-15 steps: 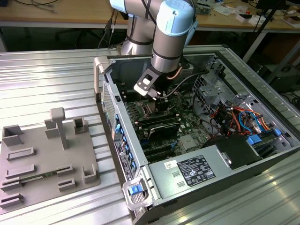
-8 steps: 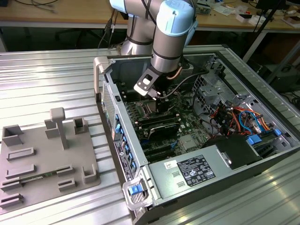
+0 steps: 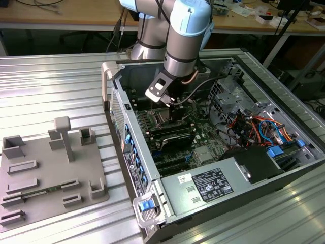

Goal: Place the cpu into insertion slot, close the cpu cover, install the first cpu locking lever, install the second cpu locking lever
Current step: 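Place the cpu into insertion slot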

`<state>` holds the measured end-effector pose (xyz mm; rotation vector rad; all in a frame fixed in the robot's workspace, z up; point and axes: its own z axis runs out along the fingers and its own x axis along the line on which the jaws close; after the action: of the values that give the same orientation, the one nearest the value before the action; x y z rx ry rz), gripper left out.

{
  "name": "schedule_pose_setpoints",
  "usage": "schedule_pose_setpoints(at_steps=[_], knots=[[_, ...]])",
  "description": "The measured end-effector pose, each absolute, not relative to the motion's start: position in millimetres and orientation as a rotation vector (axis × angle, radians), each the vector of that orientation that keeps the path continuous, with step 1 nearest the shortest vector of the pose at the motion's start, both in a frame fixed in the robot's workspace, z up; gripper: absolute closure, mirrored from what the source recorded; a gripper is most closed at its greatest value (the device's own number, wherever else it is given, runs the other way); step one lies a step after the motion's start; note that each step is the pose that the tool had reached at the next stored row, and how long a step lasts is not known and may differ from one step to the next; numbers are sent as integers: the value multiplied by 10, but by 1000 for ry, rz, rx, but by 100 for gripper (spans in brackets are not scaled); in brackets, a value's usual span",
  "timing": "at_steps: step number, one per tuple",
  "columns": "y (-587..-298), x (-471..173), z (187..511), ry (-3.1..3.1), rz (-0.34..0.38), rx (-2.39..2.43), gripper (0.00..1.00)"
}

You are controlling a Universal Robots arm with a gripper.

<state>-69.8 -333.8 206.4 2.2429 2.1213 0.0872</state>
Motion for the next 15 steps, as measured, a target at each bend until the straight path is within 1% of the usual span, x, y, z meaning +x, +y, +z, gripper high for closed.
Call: schedule_pose_setpoints(at_steps=[3, 4, 5, 6, 7, 8, 9, 10, 11, 15], knots=[[-3338, -697, 2114, 2120, 85, 2242, 27], [-3338, -697, 2132, 2120, 84, 2241, 34], [-3338, -697, 2146, 2120, 83, 2241, 46], [-3338, -697, 2152, 2120, 83, 2241, 46], [-3338, -697, 2164, 2119, 81, 2240, 58], [-3338, -697, 2176, 2117, 77, 2238, 64], [-3338, -697, 2192, 2114, 70, 2234, 82], [-3338, -697, 2203, 2113, 66, 2232, 82], [-3338, -697, 2210, 2112, 64, 2231, 88], [-3338, -697, 2216, 2111, 63, 2231, 89]])
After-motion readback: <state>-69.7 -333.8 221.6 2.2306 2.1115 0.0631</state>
